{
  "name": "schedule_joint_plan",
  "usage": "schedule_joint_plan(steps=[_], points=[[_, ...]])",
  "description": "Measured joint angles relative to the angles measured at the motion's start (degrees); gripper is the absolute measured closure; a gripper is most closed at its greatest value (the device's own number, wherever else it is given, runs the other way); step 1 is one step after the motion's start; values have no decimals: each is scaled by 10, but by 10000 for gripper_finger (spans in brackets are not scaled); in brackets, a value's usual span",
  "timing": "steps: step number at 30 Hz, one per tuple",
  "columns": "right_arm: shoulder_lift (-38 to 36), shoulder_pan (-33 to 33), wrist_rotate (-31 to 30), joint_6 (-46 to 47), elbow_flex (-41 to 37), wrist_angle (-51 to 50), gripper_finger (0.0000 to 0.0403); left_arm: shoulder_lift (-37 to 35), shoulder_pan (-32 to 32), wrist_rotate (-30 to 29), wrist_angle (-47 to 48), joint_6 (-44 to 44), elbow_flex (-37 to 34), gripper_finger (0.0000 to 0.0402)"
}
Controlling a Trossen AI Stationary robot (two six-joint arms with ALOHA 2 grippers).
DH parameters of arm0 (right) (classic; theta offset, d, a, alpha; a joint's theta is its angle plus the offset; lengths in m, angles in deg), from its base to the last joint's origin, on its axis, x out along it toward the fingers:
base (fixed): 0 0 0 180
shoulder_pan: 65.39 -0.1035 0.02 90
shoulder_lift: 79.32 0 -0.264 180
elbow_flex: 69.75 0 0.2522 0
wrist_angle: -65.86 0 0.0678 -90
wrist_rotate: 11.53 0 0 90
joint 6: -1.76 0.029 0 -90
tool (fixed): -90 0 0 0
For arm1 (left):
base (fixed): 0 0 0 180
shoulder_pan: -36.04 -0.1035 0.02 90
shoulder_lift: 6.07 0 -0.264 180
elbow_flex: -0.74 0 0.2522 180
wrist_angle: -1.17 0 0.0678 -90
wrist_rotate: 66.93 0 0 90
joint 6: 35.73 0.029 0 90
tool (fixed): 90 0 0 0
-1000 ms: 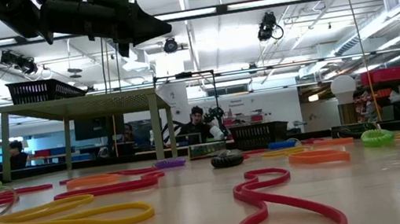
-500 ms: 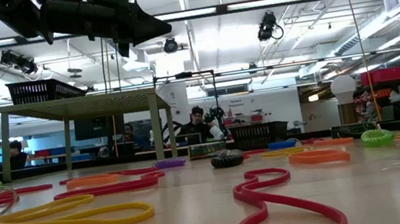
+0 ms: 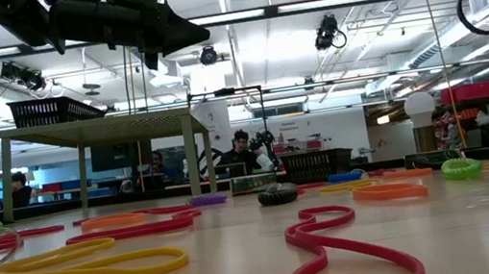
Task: Pick & Place Office Desk Supplies
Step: Put the black bin on the shelf
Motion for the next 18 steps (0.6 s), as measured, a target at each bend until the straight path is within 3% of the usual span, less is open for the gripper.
schedule_joint_plan(steps=[7, 13, 18], points=[[0, 0, 18, 5, 8, 15, 389, 0, 0, 0, 0, 0, 0, 380], [0, 21, 13, -3, 74, 13, 386, 0, 0, 0, 0, 0, 0, 380], [0, 60, -33, -21, 153, 11, 393, 0, 0, 0, 0, 0, 0, 380]])
